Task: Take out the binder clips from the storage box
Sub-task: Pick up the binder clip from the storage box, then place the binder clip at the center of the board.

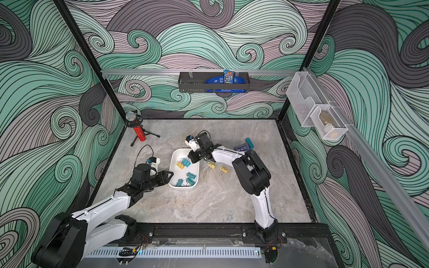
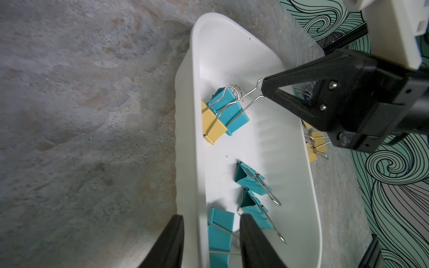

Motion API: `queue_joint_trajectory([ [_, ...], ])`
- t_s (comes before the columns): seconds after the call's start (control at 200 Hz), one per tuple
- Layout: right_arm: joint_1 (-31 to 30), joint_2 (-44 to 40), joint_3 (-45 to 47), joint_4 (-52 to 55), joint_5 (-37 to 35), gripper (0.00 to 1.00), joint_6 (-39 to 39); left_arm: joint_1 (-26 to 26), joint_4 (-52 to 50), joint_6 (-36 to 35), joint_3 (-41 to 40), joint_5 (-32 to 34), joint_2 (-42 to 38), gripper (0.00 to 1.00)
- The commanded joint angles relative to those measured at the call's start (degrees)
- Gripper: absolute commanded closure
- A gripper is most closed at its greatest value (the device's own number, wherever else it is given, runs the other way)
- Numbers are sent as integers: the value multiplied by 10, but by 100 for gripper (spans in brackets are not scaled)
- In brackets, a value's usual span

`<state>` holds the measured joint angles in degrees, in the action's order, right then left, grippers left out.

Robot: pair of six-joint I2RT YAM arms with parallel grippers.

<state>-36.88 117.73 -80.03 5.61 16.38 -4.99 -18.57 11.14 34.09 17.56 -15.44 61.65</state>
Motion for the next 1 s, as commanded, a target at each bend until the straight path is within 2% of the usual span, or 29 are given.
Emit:
queue_joint_trajectory([
  [0.0, -3, -30, 2, 2, 21, 100, 5, -3, -11, -9, 9, 7, -10, 57],
  [0.475, 2, -145, 50, -14, 50, 100, -12, -3, -18, -11, 9, 13, -16, 57],
  [0.715, 28, -242, 123, -21, 56, 100, -30, -3, -23, -13, 10, 14, -24, 57],
  [0.996, 100, -377, 261, -20, 77, 100, -50, -3, -25, -13, 7, 16, -32, 57],
])
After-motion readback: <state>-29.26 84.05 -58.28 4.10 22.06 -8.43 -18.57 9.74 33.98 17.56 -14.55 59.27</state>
